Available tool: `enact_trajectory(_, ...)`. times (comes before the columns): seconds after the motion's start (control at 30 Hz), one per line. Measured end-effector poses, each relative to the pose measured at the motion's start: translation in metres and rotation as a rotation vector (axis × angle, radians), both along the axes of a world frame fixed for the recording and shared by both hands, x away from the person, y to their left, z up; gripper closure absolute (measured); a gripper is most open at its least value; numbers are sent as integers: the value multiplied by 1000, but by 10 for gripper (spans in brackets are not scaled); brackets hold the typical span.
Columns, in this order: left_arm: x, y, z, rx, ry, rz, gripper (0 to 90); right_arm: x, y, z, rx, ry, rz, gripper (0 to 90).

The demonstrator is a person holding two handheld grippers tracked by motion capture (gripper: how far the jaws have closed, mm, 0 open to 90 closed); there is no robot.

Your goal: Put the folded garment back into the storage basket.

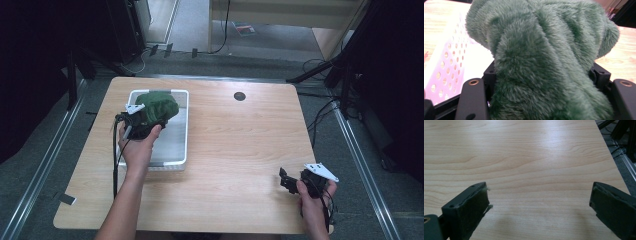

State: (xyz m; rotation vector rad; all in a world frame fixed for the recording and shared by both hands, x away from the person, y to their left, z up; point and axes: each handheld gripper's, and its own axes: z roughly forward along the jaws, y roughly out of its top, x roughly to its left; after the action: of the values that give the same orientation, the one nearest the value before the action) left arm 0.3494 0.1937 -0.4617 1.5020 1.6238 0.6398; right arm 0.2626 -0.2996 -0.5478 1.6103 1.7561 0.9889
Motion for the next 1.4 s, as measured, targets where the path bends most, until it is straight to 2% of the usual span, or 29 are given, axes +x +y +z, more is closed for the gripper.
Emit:
enact_trajectory(0.2, 11, 2, -8, -2, 21, 15, 331, 0, 0, 0, 1, 1, 1, 26)
enact_trajectory(0.23, 15, 3, -10, 8, 49, 26, 330, 0, 0, 0, 1, 0, 0, 26)
enact_trajectory(0.3, 17, 4, -12, 13, 78, 22, 330, 0, 0, 0, -1, -3, 2, 25)
enact_trajectory(0.37, 19, 4, -14, 15, 91, 25, 330, 0, 0, 0, 1, -1, 0, 26)
enact_trajectory(0.5, 23, 2, -17, 21, 141, 4, 320, 0, 0, 0, 2, 1, 1, 26)
enact_trajectory(0.53, 26, 1, -18, 30, 173, 0, 315, 0, 0, 0, -1, -2, 2, 25)
enact_trajectory(0.57, 26, 1, -18, 30, 173, 0, 312, 0, 0, 0, -1, -2, 2, 25)
enact_trajectory(0.63, 30, 0, -21, 44, 220, -11, 304, 0, 0, 0, -2, -2, 1, 26)
enact_trajectory(0.67, 33, -2, -23, 53, 274, -20, 293, 0, 0, 0, -3, -4, 2, 25)
enact_trajectory(0.7, 33, -2, -23, 53, 274, -20, 284, 0, 0, 0, -1, -3, 1, 25)
enact_trajectory(0.73, 35, -3, -24, 49, 299, -22, 284, 0, 0, 0, -1, -3, 1, 25)
enact_trajectory(0.77, 37, -4, -25, 62, 325, -26, 269, 0, 0, 0, -1, -2, 1, 25)
enact_trajectory(0.93, 37, -4, -25, 65, 344, -10, 232, 0, 0, 0, 0, -2, 2, 25)
enact_trajectory(1.03, 37, -4, -25, 72, 355, -2, 139, 0, 0, 0, -1, -3, 3, 25)
enact_trajectory(1.1, 38, -4, -23, 68, 343, -11, 111, 0, 0, 0, 1, 0, 1, 26)
enact_trajectory(1.17, 37, -6, -20, 82, 334, -24, 82, 0, 0, 0, 1, 1, 0, 25)
enact_trajectory(1.4, 34, -2, -15, 102, 303, -54, 58, 0, 0, 0, 1, -3, -1, 26)
